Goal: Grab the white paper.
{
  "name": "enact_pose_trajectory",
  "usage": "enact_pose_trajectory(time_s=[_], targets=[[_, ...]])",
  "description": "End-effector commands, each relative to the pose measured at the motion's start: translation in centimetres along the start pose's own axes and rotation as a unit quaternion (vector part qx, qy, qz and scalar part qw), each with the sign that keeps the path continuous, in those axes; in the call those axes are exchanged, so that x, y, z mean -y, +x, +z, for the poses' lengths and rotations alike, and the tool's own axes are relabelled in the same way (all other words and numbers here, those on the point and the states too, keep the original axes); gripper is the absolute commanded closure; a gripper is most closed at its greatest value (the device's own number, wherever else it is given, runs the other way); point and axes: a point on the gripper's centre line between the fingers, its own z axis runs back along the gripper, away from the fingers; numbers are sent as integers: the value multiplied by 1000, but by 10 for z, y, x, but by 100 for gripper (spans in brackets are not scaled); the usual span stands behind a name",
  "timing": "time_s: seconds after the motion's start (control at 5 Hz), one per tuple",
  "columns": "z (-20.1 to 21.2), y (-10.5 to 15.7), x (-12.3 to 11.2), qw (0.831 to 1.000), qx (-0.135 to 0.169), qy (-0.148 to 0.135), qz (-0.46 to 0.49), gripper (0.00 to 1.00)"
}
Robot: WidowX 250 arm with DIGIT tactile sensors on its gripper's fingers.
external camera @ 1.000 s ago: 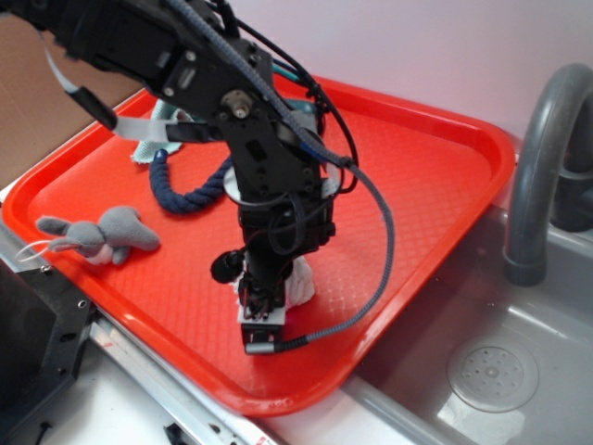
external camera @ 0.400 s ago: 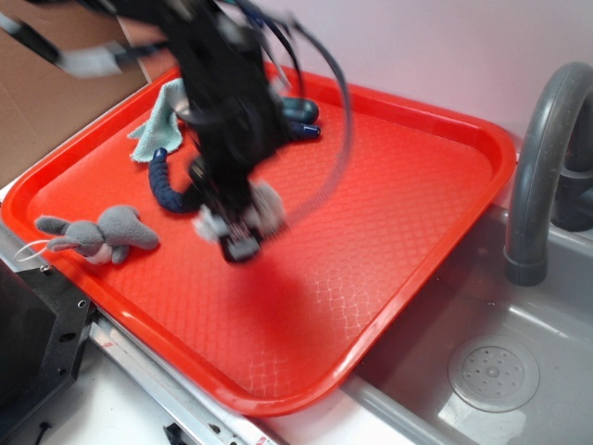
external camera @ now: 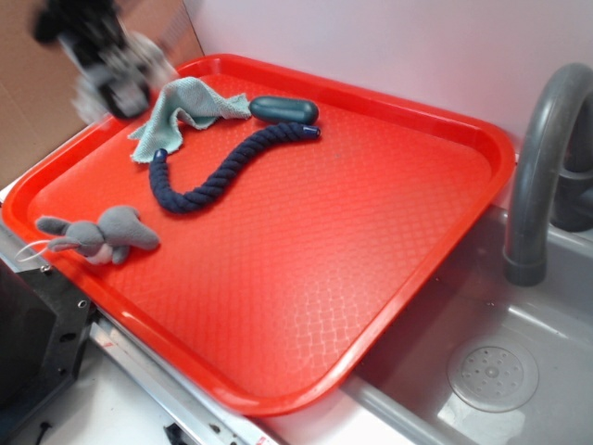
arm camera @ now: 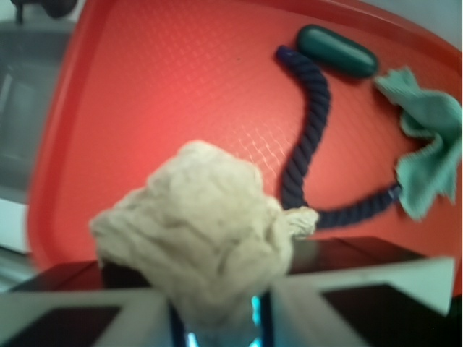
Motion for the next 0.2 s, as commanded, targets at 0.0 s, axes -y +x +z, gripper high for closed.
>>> enact_pose_trajectory(time_s=[0.0], targets=[[12,-4,-5,1000,14,-1,19,100]])
